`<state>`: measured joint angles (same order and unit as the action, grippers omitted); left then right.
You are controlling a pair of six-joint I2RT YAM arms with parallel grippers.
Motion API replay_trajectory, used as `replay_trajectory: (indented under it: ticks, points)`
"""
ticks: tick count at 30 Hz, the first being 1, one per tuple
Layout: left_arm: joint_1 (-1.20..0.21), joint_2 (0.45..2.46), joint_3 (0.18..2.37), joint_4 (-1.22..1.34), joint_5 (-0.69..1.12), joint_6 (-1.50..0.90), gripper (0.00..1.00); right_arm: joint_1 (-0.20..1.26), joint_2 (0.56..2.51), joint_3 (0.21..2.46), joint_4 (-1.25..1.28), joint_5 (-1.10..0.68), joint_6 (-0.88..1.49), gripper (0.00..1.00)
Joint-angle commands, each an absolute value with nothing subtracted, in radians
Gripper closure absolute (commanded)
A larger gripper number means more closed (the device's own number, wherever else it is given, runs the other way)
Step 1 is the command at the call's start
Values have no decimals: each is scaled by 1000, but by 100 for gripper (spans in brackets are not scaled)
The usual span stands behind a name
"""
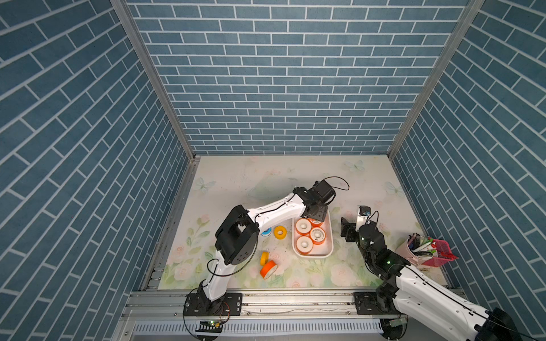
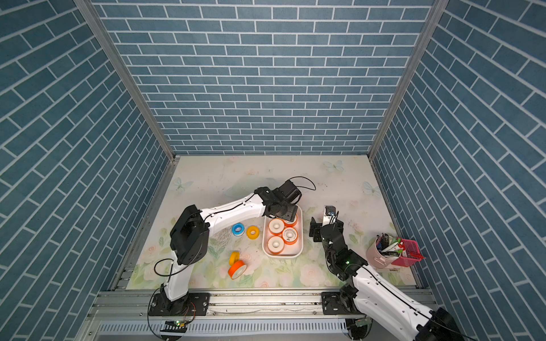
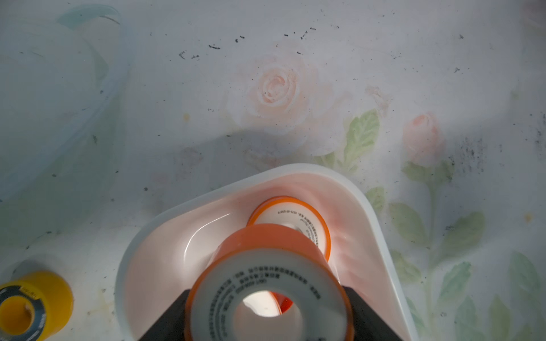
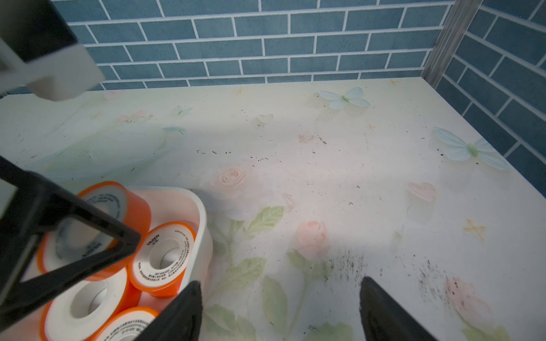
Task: Put the sealing tape into the storage box
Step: Place the sealing tape in the storage box.
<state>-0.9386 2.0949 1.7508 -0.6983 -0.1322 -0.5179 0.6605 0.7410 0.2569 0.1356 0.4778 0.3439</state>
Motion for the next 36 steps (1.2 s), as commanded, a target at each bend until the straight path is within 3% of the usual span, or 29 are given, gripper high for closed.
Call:
replay_trajectory:
  ticks: [1, 16, 27, 36]
  points:
    - [-946, 2126, 1792, -709, -115, -508, 27, 655, 735, 249, 139, 498, 371, 17]
    - [-944, 2235, 1856, -696, -93, -522, 25, 654, 743, 251, 141, 491, 370, 17]
    - [-944, 2233, 1855, -713, -117, -523, 12, 653, 759, 256, 141, 489, 367, 17]
    - [-943, 2226, 1861, -725, -135, -523, 13, 653, 759, 257, 141, 488, 367, 17]
